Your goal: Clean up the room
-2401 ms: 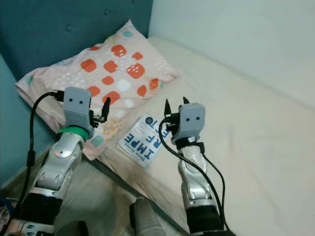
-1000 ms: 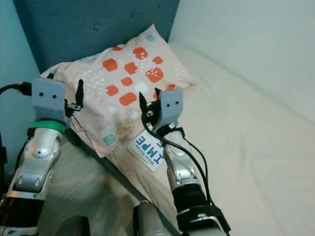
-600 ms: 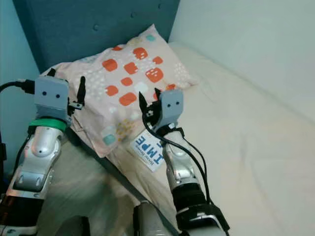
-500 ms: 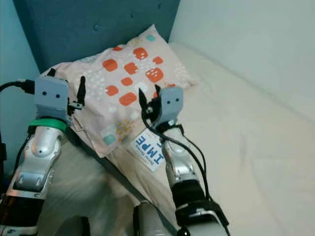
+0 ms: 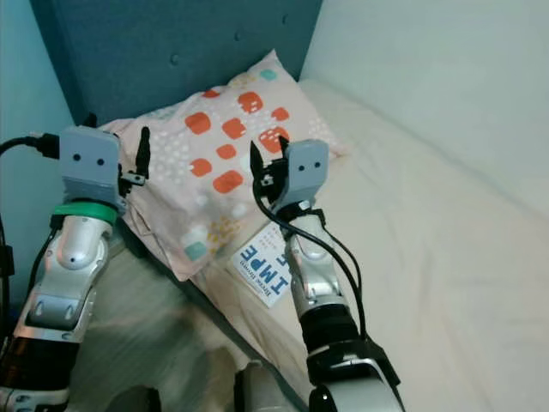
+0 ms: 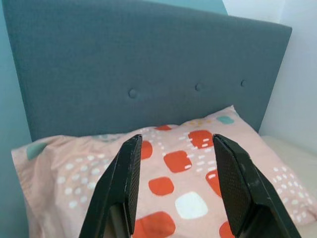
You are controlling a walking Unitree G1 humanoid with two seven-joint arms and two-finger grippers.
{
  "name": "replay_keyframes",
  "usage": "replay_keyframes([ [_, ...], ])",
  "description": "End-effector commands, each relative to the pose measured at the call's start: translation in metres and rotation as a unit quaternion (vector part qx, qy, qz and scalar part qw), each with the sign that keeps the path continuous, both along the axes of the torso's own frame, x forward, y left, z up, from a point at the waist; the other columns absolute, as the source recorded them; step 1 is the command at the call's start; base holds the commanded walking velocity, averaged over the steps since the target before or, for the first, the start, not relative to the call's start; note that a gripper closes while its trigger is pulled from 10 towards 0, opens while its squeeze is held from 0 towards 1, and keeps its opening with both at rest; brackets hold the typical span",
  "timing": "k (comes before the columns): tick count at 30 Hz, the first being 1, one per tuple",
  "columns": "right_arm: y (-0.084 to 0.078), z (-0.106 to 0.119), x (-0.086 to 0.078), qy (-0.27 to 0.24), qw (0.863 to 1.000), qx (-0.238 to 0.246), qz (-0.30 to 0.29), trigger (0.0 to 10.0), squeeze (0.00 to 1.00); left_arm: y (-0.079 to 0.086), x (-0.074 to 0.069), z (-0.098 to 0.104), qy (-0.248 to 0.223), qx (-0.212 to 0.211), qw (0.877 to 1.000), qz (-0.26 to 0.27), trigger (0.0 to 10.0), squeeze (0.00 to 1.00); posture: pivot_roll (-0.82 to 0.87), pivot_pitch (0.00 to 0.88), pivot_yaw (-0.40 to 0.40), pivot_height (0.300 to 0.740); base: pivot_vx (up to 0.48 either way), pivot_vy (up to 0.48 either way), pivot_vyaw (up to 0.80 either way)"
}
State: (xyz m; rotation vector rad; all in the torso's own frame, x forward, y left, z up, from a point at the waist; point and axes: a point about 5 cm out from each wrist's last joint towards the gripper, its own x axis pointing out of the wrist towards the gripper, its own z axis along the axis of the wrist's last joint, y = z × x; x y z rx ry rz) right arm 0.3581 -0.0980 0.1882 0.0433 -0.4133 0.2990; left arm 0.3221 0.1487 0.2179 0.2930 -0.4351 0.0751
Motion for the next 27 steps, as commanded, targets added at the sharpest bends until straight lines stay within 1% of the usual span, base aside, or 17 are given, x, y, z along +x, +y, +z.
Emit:
replay_keyframes([
  [1,-0.0064,-0.0041,0.0002,0.003,1.000,-0.003,-0.012,10.0,0.00,-0.0047,0.0013,-0.0033,0.006,-0.002,1.000,-0.010,10.0,0.00,0.06,0.027,-0.071,0.719,0.000,0.000,0.00],
  [7,-0.0081,-0.0058,0.0003,0.005,1.000,-0.005,-0.016,10.0,0.00,-0.0059,0.0023,-0.0033,0.007,-0.002,1.000,-0.013,10.0,0.00,0.05,0.025,-0.067,0.739,0.000,0.000,0.00],
  [12,-0.0085,-0.0060,0.0001,0.005,1.000,-0.004,-0.020,10.0,0.00,-0.0057,0.0038,-0.0052,0.016,-0.009,1.000,-0.014,10.0,0.00,0.05,0.026,-0.063,0.740,0.000,0.000,0.00],
  [15,-0.0075,-0.0058,-0.0010,-0.002,1.000,-0.016,-0.025,10.0,0.00,-0.0053,0.0051,-0.0069,0.021,-0.012,1.000,-0.014,10.0,0.00,0.05,0.027,-0.061,0.740,0.000,0.000,0.00],
  [19,-0.0089,-0.0053,-0.0027,-0.014,0.999,-0.024,-0.036,10.0,0.00,-0.0061,0.0065,-0.0075,0.023,-0.011,1.000,-0.016,10.0,0.00,0.04,0.028,-0.058,0.740,0.000,0.000,0.80],
  [23,-0.0110,-0.0062,-0.0031,-0.013,0.999,-0.019,-0.039,10.0,0.00,-0.0075,0.0073,-0.0082,0.025,-0.009,0.999,-0.019,10.0,0.00,0.04,0.029,-0.055,0.740,0.000,0.000,0.80],
  [27,-0.0131,-0.0069,-0.0030,-0.009,0.999,-0.012,-0.040,10.0,0.00,-0.0085,0.0081,-0.0086,0.026,-0.008,0.999,-0.021,10.0,0.00,0.03,0.028,-0.053,0.740,0.000,0.000,0.00],
])
